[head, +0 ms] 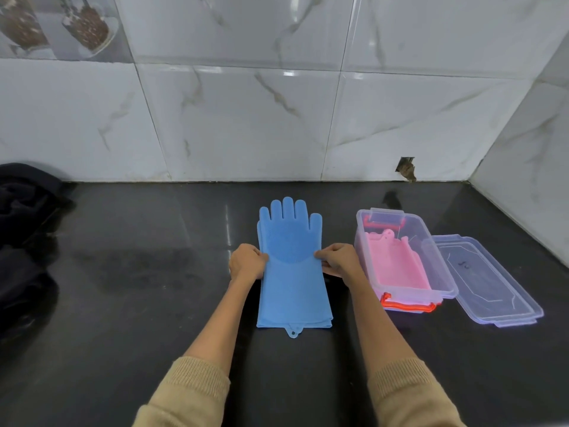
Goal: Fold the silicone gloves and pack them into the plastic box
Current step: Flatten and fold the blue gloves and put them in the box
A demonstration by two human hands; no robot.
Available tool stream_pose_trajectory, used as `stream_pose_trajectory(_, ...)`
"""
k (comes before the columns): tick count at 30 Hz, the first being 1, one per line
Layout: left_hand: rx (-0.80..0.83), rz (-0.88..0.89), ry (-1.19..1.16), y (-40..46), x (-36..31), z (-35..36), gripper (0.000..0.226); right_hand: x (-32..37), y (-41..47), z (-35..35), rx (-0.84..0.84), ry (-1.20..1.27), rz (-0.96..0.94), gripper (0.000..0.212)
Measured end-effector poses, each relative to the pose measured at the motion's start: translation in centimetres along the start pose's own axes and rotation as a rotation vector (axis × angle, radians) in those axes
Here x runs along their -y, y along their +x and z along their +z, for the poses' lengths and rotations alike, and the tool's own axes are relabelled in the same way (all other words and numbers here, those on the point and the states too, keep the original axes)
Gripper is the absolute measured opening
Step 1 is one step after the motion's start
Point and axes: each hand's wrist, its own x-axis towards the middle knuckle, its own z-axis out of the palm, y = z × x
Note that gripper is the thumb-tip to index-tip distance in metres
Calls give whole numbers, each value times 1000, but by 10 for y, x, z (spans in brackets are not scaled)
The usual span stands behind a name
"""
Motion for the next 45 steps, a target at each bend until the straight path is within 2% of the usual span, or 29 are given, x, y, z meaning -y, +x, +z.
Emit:
stream_pose_trajectory(8, -7, -55, -100, -8, 2, -8, 6, 2, -5, 2, -29, -187, -7, 20)
stream_pose_trajectory(12, 50, -70, -74, -13, 1, -13, 16, -1, -14, 4, -150, -464, -84, 35)
stream_pose_trajectory(15, 59, -86, -54, -13, 1, -15, 24, -4, -21, 5, -195, -538, -141, 36)
stream_pose_trajectory(18, 84, -80, -10, -13, 1, -14, 31, -6, -25, 3, -167, -557, -157, 35)
stream_pose_trajectory(23, 100, -26, 117, -17, -2, -14, 24, -9, -29, 1, -109, -647, -201, 36)
stream_pose_trajectory(29, 97, -62, 84, -14, 12, -22, 21, -2, -31, 11, 39, -855, -253, 27)
stream_pose_trajectory(34, 73, -65, 34, -11, 29, -36, 14, -3, -29, 24, 107, -828, -319, 27)
stream_pose_trajectory(38, 102, 89, 0, -15, 40, -41, 18, -14, -26, 16, 49, -600, -489, 20)
stream_pose_trajectory(41, 89, 165, 27, -16, 46, -41, 11, -18, -23, 14, 90, -619, -541, 7)
stream_pose_trajectory(45, -1, 152, 27, -18, 45, -38, 21, -21, -20, 13, 116, -591, -550, 7)
